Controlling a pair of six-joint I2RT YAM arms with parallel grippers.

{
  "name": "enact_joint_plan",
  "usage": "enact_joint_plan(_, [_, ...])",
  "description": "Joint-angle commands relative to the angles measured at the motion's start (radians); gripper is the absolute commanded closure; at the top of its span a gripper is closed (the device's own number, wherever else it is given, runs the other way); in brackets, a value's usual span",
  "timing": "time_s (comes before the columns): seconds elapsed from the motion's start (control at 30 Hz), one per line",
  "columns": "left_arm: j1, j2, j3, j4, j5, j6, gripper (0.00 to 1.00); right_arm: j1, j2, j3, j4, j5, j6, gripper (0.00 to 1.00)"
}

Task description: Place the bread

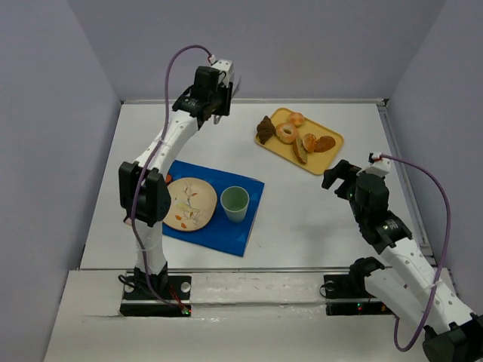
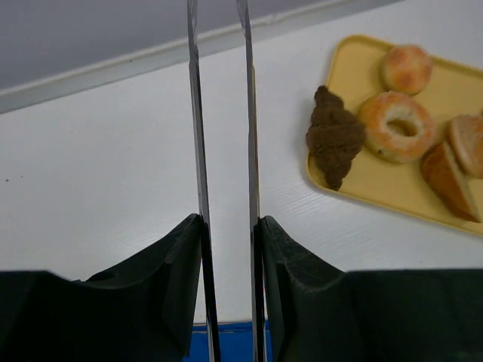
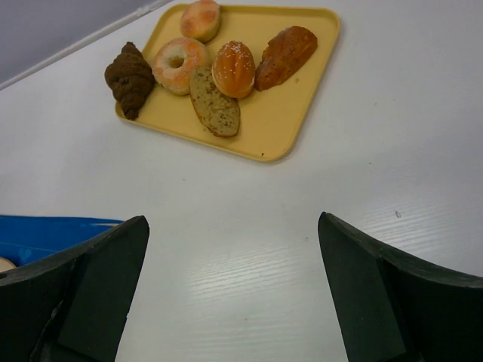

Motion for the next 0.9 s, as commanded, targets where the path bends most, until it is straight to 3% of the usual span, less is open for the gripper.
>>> enact_joint_plan(0.0, [-0.031, -0.177, -0.098, 0.064, 0.000, -0.052, 0.55, 0.001, -0.017, -0.006, 0.018, 0.019, 0.003, 0.01])
enact_joint_plan(0.43, [-0.116, -0.382, -0.402, 0.112, -0.050, -0.242, 0.46, 0.001, -0.065, -0.017, 0.012, 0.007, 0.015, 0.01])
enact_joint_plan(0.87, [-0.196, -0.294, -0.405, 0.116, -0.049, -0.247, 0.40, 0.001, -0.076, -0.022, 0.010, 0.007, 0.019, 0.01])
